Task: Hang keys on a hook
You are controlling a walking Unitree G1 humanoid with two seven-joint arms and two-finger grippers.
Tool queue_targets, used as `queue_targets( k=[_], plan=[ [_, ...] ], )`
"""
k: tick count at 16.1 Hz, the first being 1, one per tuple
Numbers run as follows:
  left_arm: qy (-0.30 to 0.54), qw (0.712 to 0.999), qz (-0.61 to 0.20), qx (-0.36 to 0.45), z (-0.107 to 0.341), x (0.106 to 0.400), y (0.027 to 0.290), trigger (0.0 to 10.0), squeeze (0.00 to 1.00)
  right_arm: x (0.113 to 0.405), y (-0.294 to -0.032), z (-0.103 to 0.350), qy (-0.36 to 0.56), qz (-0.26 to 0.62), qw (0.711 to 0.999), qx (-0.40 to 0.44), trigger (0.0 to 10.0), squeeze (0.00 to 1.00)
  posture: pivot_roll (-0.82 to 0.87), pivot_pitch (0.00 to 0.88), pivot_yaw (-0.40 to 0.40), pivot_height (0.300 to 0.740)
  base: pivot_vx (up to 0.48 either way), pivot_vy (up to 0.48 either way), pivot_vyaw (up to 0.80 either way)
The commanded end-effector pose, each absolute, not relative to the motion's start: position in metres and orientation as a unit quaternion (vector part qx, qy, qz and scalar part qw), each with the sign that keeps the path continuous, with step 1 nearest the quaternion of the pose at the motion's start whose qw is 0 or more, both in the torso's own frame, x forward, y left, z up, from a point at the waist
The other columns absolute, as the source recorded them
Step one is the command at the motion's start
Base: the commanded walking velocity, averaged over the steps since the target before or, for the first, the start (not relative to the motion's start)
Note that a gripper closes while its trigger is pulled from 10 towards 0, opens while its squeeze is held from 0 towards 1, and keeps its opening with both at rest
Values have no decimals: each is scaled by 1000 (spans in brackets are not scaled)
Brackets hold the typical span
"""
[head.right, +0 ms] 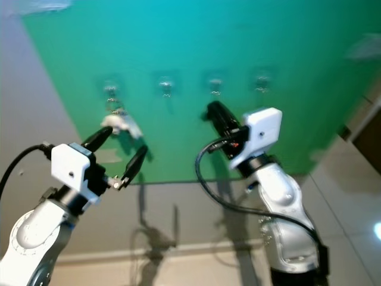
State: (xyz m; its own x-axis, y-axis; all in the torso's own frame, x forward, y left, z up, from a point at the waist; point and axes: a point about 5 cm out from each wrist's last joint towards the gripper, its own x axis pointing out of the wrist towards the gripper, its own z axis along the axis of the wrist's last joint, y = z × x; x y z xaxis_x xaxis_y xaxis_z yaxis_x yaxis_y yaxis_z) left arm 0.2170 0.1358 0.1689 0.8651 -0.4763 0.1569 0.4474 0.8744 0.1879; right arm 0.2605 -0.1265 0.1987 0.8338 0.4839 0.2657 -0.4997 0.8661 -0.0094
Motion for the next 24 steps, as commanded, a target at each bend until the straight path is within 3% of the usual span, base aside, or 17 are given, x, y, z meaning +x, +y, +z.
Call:
queue_targets(
  k=[1,16,24],
  plan=[
    [-95,963,-242,74,169,216,137,10000,0,259,-126,201,-132,262,955,33,10000,0,46,0,-5,740,0,0,0],
    [-103,959,-255,72,180,216,130,10000,0,276,-107,206,-103,354,925,93,10000,0,49,11,-31,740,0,0,0],
    [-111,950,-283,65,184,215,124,10000,0,289,-99,215,-105,334,933,84,10000,0,49,14,-30,740,0,0,0]
  ],
)
